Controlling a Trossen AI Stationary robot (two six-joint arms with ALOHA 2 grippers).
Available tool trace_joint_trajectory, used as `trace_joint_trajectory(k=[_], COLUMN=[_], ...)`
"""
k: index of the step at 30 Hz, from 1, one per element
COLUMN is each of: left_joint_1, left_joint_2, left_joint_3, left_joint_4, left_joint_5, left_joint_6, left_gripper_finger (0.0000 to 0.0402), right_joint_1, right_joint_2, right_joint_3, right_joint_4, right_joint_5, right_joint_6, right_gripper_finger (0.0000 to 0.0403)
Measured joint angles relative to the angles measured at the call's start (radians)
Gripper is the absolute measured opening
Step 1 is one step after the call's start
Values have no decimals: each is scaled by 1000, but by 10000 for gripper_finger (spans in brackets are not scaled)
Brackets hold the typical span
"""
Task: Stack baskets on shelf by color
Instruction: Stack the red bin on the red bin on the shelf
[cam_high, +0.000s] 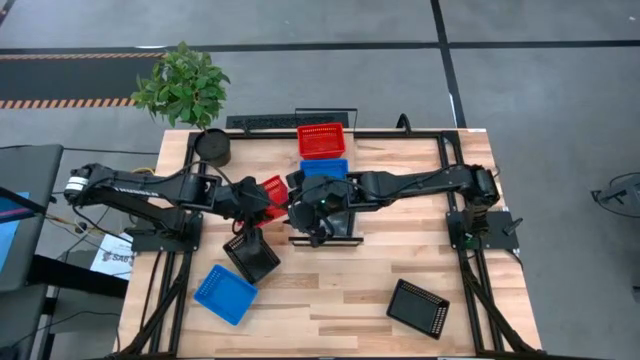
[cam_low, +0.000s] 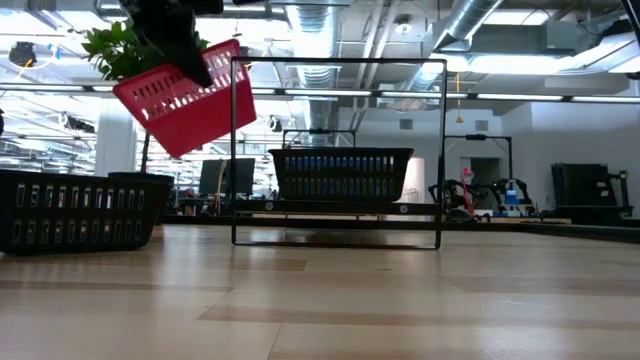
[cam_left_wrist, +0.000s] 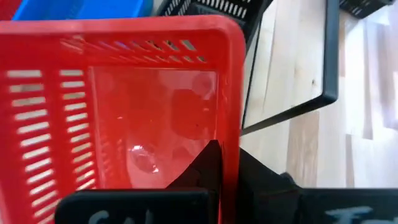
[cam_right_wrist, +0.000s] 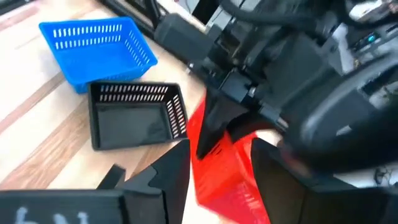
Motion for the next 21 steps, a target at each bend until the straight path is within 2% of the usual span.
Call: trace_joint_trajectory(k=[4,10,15,21], left_joint_1=[-3,-6,-15,-44], left_joint_2=[0,0,0,0], left_joint_3=[0,0,0,0], left_joint_4=[41,67,80,80], left_joint_5=[57,103,210,222], left_joint_6=[18,37,114,174], left_gripper_finger=[0,0,0,0], right_joint_1=[-9,-12,-15,-14], right_joint_2=[0,0,0,0], right_joint_3=[0,0,0,0], right_joint_4=[-1,0,-32,-32], right_joint_5=[-62,-73,-113,-121], right_joint_6=[-3,-22,-25,-46], right_gripper_finger=[194,192,193,185])
